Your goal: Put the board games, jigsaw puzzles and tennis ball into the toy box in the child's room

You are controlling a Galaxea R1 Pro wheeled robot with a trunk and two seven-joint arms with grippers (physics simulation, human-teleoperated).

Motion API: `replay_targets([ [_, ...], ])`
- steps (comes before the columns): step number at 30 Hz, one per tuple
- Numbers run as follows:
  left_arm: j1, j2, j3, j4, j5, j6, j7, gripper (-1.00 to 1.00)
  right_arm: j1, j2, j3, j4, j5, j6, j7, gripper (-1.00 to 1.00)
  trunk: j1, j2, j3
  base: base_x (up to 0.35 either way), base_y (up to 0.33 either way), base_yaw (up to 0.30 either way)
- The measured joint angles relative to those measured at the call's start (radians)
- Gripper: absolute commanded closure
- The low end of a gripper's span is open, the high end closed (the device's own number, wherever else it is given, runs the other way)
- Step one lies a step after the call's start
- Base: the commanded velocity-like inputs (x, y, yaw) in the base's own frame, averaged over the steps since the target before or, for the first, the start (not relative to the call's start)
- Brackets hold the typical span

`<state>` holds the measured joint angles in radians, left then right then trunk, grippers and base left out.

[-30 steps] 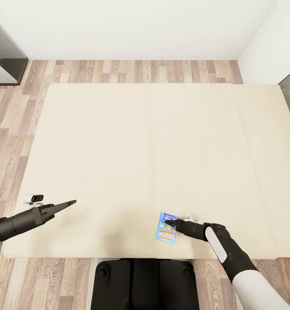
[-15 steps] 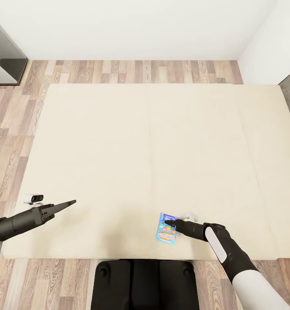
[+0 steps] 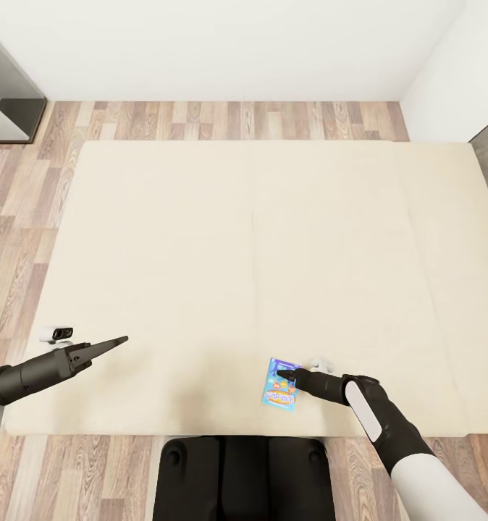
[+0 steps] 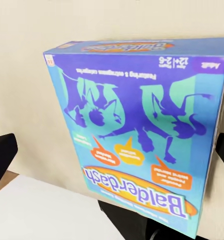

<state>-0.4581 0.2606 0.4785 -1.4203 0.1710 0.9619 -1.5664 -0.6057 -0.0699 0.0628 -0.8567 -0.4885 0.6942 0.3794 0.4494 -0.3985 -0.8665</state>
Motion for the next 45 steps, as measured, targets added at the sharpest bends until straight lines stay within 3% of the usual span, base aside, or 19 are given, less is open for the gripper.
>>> replay_targets([
  [45,0.000,0.002,0.000,0.000,-0.001,0.001,0.000,-1.00,0.000,-0.003,0.000,0.000,-0.003,0.000,0.010,-1.00,0.000,0.000,0.000,0.000,0.049,0.000],
])
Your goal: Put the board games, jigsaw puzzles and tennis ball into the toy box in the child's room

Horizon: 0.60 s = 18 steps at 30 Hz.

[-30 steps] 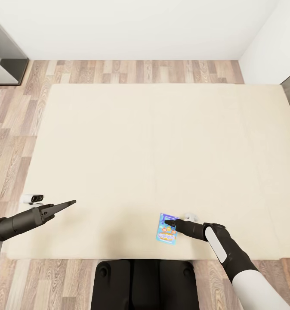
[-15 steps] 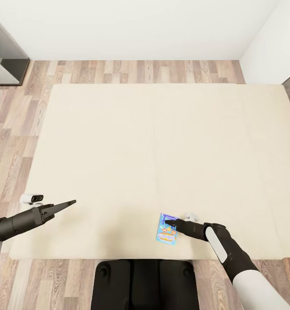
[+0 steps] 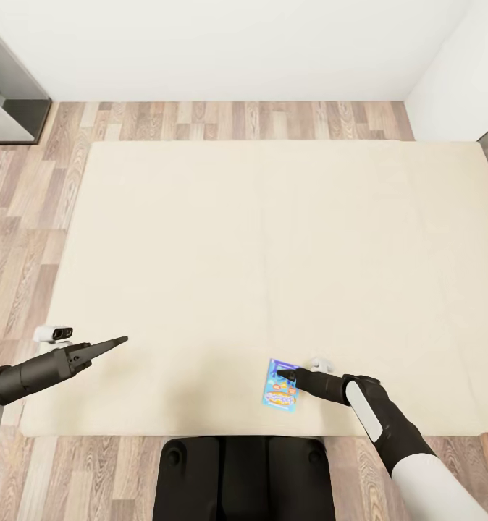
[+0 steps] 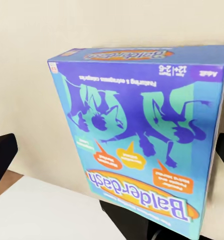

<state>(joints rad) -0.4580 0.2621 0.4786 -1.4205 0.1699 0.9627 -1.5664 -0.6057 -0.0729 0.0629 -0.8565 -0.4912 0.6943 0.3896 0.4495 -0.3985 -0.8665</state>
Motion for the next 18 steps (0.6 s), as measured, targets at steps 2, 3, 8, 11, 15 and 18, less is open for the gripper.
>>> replay_targets([
  [2,0.000,0.000,0.000,0.000,0.000,0.000,0.000,-1.00,0.000,0.000,0.000,0.000,0.000,0.000,0.000,-1.00,0.000,0.000,0.000,0.000,0.173,0.000],
  [3,0.000,0.000,0.000,0.000,0.000,0.000,0.000,-1.00,0.000,0.000,0.000,0.000,0.000,0.000,0.000,-1.00,0.000,0.000,0.000,0.000,0.182,0.000],
  [8,0.000,0.000,0.000,0.000,0.000,0.001,0.000,-1.00,0.000,0.000,0.000,0.000,0.000,0.000,0.000,-1.00,0.000,0.000,0.000,0.000,0.192,0.000],
  [11,0.000,0.000,0.000,0.000,0.000,0.000,0.000,-1.00,0.000,0.000,0.000,0.000,0.001,0.000,0.000,-1.00,0.000,0.000,0.000,0.000,0.195,0.000],
  [15,0.000,0.000,0.000,0.000,0.000,0.001,0.000,-1.00,0.000,0.000,0.000,0.000,0.001,0.000,0.000,-1.00,0.000,0.000,0.000,0.000,0.192,0.000],
  [18,0.000,0.000,0.000,0.000,0.000,0.001,0.000,-1.00,0.000,0.000,0.000,0.000,0.001,0.000,0.000,-1.00,0.000,0.000,0.000,0.000,0.165,0.000],
])
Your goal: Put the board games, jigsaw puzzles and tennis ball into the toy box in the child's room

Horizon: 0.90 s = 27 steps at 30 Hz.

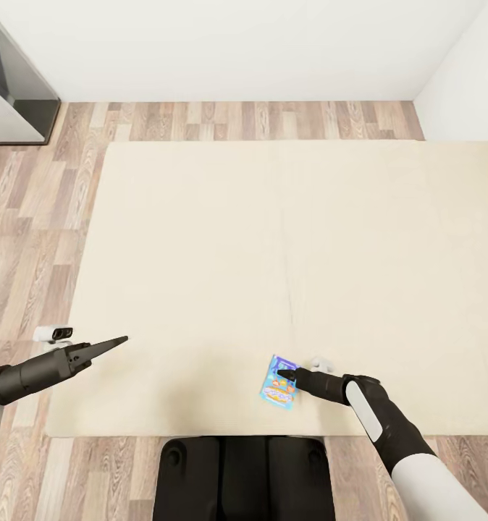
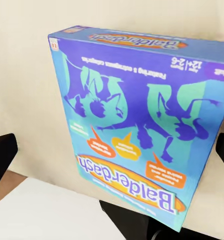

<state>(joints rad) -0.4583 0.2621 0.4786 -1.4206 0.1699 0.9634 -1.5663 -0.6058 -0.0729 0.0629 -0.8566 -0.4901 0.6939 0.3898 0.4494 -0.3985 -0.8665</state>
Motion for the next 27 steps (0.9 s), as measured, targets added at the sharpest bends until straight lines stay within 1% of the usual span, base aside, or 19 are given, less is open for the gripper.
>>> replay_targets([
  [27,0.000,0.000,0.000,0.000,0.000,0.000,0.000,-1.00,0.000,-0.001,0.000,0.000,-0.001,0.000,0.000,-1.00,0.000,0.000,0.000,0.000,0.112,0.000],
])
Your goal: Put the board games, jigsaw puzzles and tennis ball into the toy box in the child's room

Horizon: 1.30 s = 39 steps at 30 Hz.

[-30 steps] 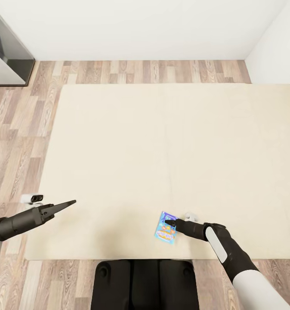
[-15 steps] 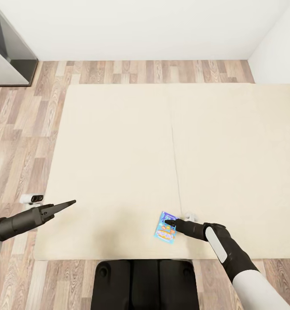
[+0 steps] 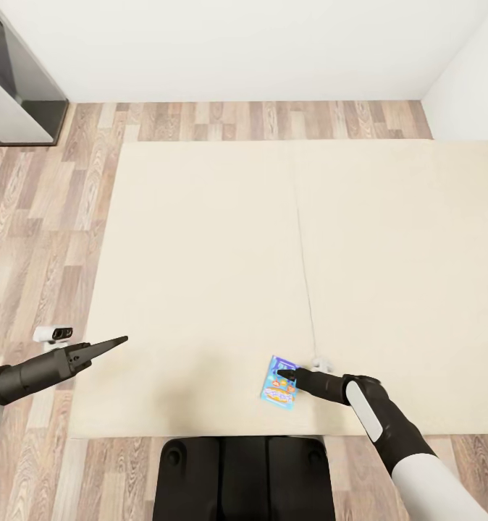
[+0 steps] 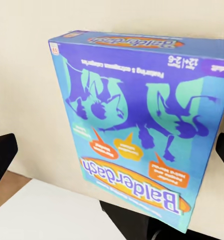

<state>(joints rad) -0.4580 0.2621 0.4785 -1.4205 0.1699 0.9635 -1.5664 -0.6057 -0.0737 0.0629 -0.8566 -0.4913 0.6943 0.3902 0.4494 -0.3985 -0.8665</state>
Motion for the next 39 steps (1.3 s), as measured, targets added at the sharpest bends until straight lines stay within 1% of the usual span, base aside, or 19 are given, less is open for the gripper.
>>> replay_targets([
  [6,0.000,0.000,0.000,0.000,0.000,0.000,0.000,-1.00,0.000,0.002,0.000,0.000,0.000,0.000,0.000,-1.00,0.000,0.000,0.000,0.000,0.075,0.000],
  [28,0.000,0.000,0.000,0.000,0.000,0.000,0.000,-1.00,0.000,0.000,0.000,-0.002,0.000,0.000,0.005,-1.00,0.000,0.000,0.000,0.000,0.006,0.000],
  [33,0.000,0.000,0.000,0.000,0.000,0.000,0.000,-1.00,0.000,-0.001,0.000,-0.001,0.002,0.000,0.006,-1.00,0.000,0.000,0.000,0.000,0.126,0.020],
  [39,0.000,0.000,0.000,0.000,0.000,0.000,0.000,-1.00,0.000,-0.001,0.000,-0.001,0.001,0.000,0.006,-1.00,0.000,0.000,0.000,0.000,0.196,0.123],
])
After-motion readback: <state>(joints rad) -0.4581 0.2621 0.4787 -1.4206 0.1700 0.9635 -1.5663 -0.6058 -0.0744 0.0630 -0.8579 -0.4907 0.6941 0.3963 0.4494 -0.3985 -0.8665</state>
